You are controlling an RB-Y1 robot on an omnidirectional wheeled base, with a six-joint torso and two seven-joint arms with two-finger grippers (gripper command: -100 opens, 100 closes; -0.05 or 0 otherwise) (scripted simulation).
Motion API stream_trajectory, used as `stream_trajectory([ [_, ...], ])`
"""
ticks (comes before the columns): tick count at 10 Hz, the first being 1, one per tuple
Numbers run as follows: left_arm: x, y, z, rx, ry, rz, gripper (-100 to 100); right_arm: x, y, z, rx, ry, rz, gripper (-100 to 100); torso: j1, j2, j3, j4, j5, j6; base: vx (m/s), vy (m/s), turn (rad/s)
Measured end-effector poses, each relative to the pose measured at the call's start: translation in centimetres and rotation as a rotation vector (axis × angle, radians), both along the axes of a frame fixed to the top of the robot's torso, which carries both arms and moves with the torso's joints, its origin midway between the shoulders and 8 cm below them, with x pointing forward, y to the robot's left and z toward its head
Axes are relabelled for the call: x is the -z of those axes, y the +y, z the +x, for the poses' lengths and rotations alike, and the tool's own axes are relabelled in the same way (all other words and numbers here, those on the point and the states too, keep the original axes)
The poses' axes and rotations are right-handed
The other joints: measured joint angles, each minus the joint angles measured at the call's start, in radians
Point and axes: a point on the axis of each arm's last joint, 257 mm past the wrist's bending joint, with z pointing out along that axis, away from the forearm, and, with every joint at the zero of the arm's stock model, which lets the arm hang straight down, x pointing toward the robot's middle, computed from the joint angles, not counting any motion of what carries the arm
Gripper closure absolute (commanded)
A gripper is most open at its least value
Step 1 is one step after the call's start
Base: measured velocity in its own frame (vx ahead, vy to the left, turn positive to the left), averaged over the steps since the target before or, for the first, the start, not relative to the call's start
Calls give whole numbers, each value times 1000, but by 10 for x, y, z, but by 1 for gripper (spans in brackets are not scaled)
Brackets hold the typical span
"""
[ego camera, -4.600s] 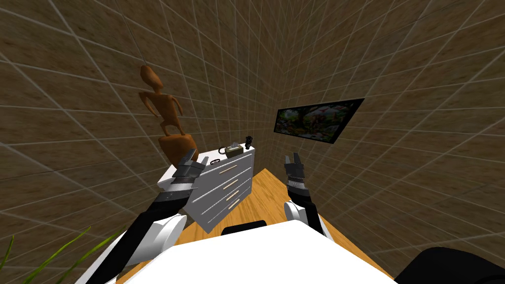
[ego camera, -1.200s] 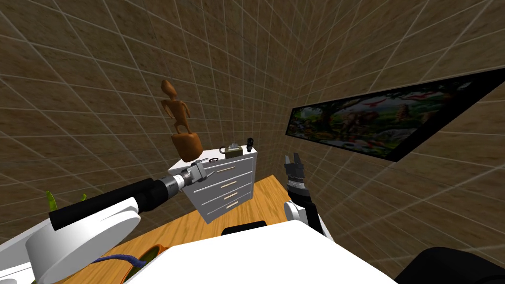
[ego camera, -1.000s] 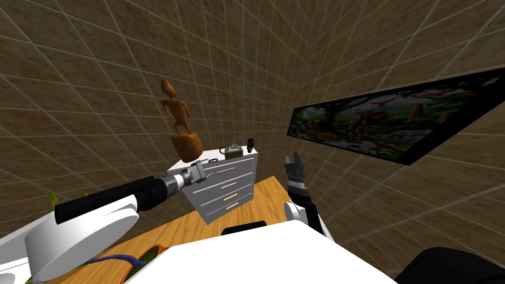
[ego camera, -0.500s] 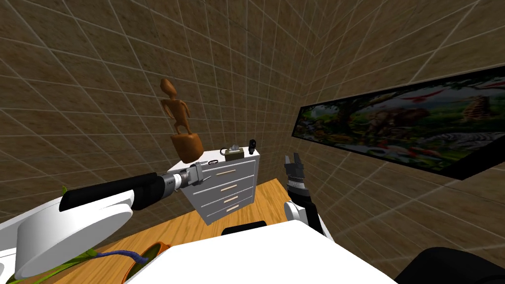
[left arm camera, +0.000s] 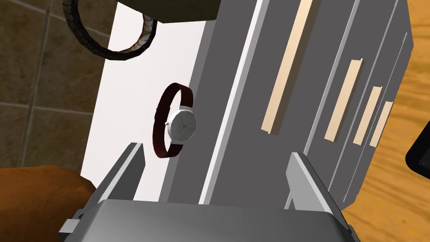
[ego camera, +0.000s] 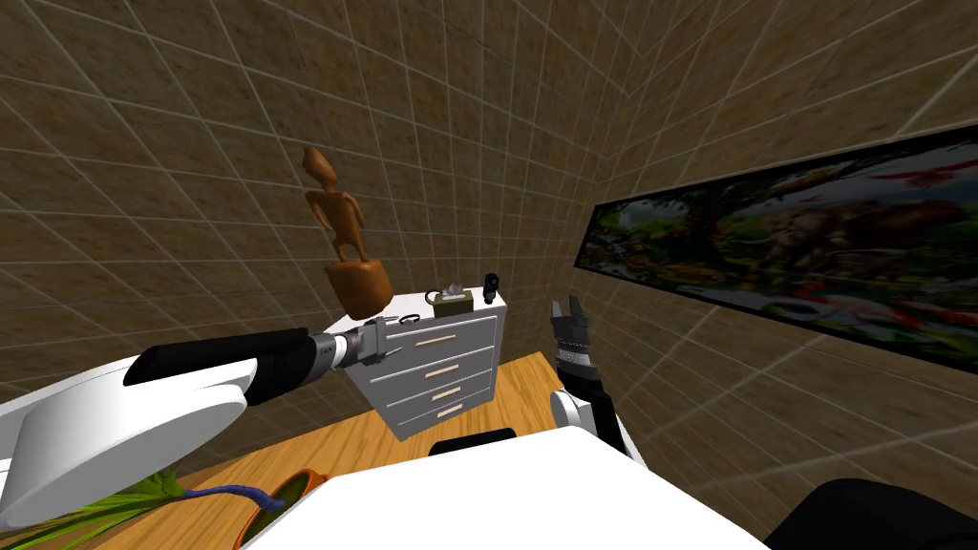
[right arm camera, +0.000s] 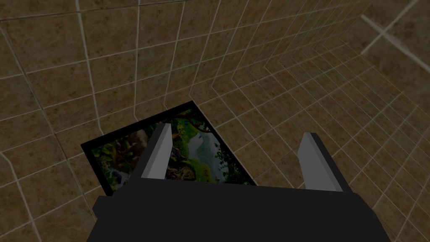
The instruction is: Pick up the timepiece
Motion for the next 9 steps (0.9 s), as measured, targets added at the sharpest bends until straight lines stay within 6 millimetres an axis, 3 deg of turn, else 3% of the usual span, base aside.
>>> stream_trajectory([
  [8, 0, 21, -20, -27, 155, 116, -100, 0, 0, 0, 0, 0, 0, 0, 1, -3, -2, -1, 0, 0, 103, -31, 64],
  [9, 0, 21, -20, -29, 158, 117, 0, 0, 0, 0, 0, 0, 0, 0, 2, 0, 0, 0, 1, 0, 12, -3, -2],
])
